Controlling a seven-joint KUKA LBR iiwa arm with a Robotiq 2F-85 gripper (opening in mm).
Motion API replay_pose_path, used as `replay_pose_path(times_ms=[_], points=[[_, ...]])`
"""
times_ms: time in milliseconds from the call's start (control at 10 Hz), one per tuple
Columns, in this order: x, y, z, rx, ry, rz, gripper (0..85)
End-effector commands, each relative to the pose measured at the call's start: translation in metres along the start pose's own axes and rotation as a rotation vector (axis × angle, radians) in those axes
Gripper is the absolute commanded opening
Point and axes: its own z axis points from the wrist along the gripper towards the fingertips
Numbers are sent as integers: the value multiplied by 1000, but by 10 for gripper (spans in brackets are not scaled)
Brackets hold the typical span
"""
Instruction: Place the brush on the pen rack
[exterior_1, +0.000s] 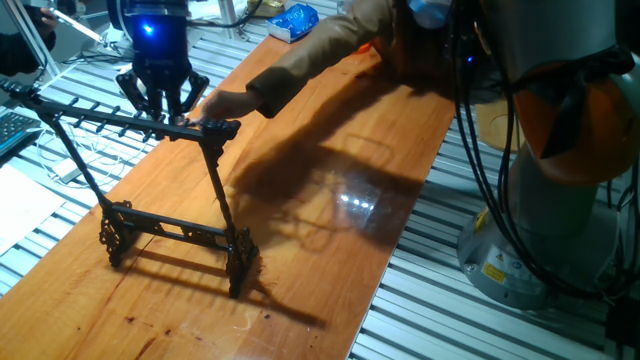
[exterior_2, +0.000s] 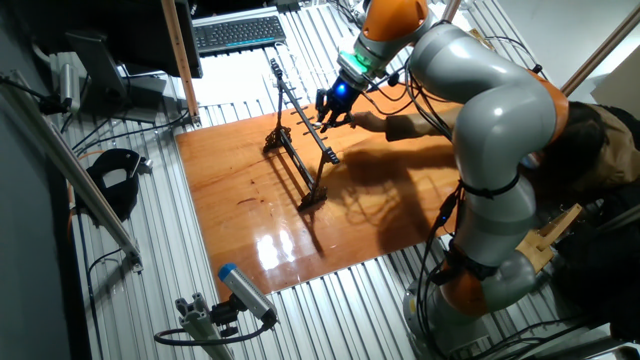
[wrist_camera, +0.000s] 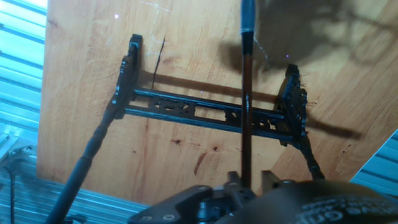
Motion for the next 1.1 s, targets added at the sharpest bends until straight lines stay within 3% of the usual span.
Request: replay_pose_path(times_ms=[0, 700, 1000], points=[[0, 0, 0, 2, -2, 1, 340], [-1, 0, 1, -6, -20, -3, 340], [-5, 5, -4, 8, -60, -34, 340]])
